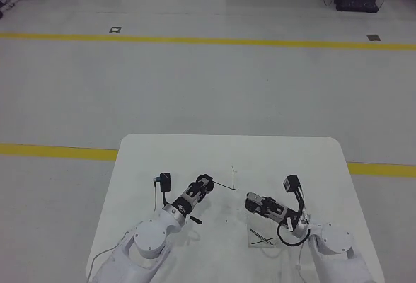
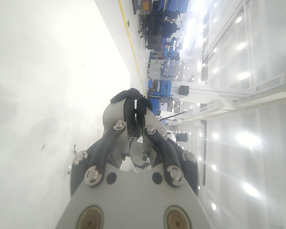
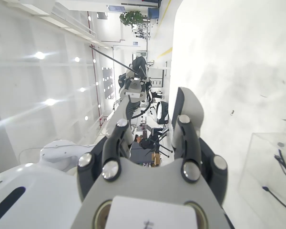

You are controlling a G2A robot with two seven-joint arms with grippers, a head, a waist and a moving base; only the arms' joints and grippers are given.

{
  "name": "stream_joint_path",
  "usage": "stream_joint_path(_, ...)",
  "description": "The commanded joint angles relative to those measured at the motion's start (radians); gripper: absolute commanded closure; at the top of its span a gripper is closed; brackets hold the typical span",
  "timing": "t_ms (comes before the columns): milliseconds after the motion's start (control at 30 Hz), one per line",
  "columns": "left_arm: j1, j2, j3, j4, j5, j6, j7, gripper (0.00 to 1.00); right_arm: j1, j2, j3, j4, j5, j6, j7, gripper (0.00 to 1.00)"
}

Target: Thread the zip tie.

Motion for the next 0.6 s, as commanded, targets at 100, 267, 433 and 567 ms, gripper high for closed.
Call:
stream_joint_path(100,0.0,0.0,0.0,0.0,0.0,0.0,0.0,1.0,0.042,0.008,-0.003,0.056,0.101,0.018,0.105,0.69)
stream_joint_path(267,0.0,0.0,0.0,0.0,0.0,0.0,0.0,1.0,0.082,0.013,-0.029,0.095,0.135,0.041,0.154,0.67)
stream_joint_path(433,0.0,0.0,0.0,0.0,0.0,0.0,0.0,1.0,0.118,0.016,-0.044,0.149,0.207,0.057,0.178,0.73)
stream_joint_path(567,0.0,0.0,0.0,0.0,0.0,0.0,0.0,1.0,0.145,0.02,-0.053,0.192,0.244,0.06,0.206,0.78)
